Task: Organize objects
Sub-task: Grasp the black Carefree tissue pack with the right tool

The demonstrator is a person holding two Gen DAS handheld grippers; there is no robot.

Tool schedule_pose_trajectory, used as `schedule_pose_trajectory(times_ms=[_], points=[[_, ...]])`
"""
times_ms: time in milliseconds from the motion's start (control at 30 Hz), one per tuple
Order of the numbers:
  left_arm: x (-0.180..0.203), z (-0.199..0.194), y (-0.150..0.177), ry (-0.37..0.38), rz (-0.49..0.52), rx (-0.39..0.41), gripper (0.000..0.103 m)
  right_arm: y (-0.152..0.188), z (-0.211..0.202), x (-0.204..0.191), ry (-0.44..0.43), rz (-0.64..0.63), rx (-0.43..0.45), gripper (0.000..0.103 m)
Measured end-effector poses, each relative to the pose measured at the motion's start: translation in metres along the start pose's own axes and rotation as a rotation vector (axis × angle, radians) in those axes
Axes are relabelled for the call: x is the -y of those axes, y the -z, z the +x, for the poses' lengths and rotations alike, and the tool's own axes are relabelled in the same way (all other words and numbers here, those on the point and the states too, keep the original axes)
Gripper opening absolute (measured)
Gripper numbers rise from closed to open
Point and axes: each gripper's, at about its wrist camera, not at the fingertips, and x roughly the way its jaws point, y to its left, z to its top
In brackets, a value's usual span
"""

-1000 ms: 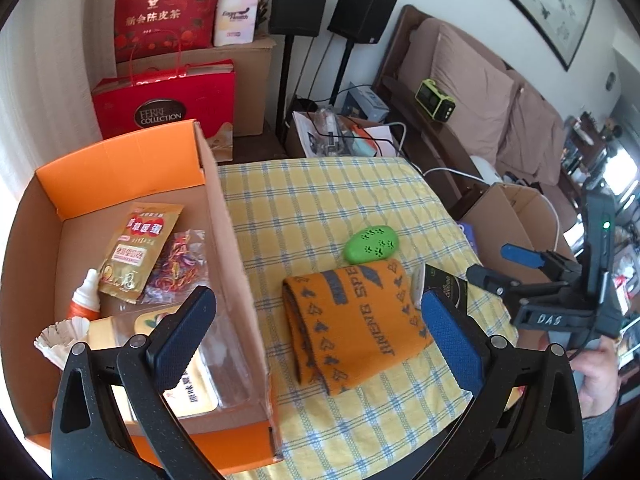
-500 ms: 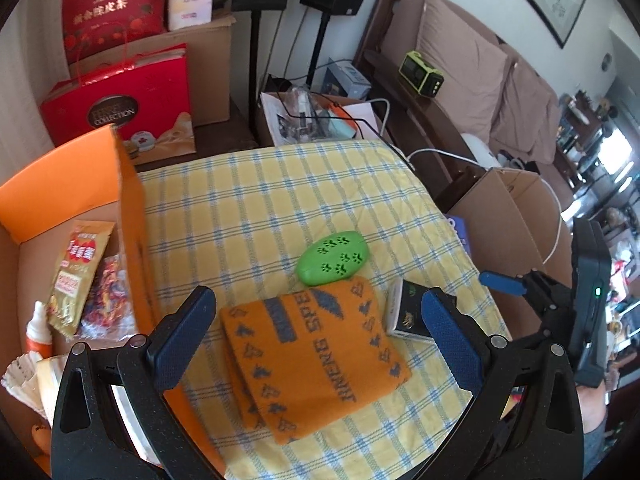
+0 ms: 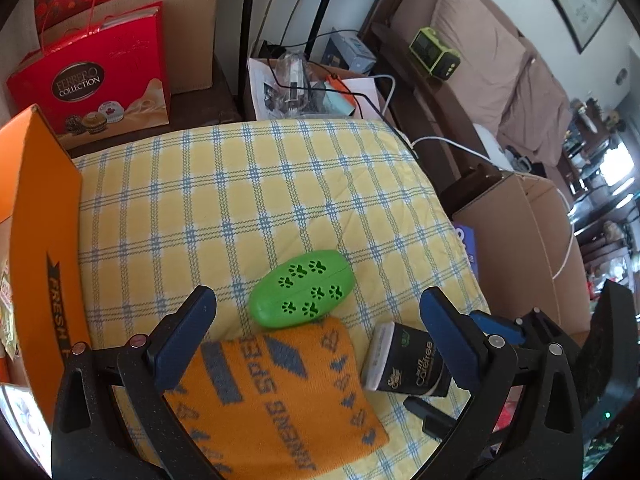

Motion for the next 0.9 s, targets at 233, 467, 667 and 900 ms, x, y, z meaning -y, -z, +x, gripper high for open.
schedule_pose_trajectory(times_ms=[233,467,667,900], points=[[0.003,0.029,-0.004,-0.071,0.043,-0.055,0.101,0.002,0.006,-0.004,-0.039,-0.026,0.047,0.091],[0.003,0.042,-0.001,-0.079,0.065,-0.073,0.101,0.001,0.012,-0.007,-0.043,-0.066,0.059,0.089],[0.010,0.049,0.004,-0.108,0.123,-0.080,0.088,0.001,0.020,-0.009,-0.047,-0.073,0.048,0.079],[0.012,0.052,0.005,-0.115,0.141,-0.081,0.066,0.002,0.023,-0.009,-0.039,-0.059,0.055,0.055]])
